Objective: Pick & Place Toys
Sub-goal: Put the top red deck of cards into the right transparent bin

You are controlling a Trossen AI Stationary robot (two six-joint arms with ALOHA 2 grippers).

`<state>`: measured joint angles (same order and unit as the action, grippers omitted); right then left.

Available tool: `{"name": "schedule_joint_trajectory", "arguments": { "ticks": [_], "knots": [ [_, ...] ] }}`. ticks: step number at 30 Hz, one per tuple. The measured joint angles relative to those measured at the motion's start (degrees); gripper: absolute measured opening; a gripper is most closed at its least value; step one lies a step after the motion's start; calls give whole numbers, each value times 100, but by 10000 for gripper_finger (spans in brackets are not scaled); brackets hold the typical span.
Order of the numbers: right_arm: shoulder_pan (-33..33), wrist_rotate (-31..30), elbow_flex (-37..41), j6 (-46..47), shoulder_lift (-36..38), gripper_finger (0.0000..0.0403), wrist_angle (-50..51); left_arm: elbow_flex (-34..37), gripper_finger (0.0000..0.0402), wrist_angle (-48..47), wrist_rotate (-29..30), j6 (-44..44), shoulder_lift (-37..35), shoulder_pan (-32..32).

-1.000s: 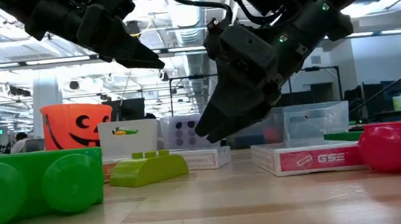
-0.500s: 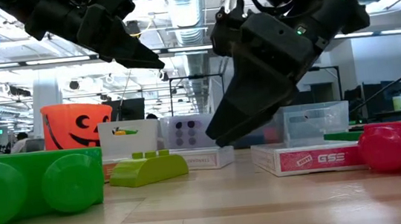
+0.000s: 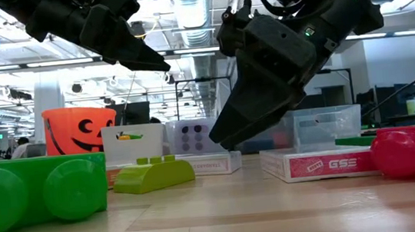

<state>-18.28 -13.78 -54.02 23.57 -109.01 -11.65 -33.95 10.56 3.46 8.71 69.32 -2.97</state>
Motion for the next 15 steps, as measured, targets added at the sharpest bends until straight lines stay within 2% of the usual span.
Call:
{"name": "schedule_joint_trajectory", "arguments": {
  "ticks": [6,15],
  "knots": [
    [72,-25,0,-15,0,342,50,2,328,45,-2,50,0,0],
    [177,-192,-4,-23,11,343,369,2,330,1025,-23,280,-2,0]
  ]
}}
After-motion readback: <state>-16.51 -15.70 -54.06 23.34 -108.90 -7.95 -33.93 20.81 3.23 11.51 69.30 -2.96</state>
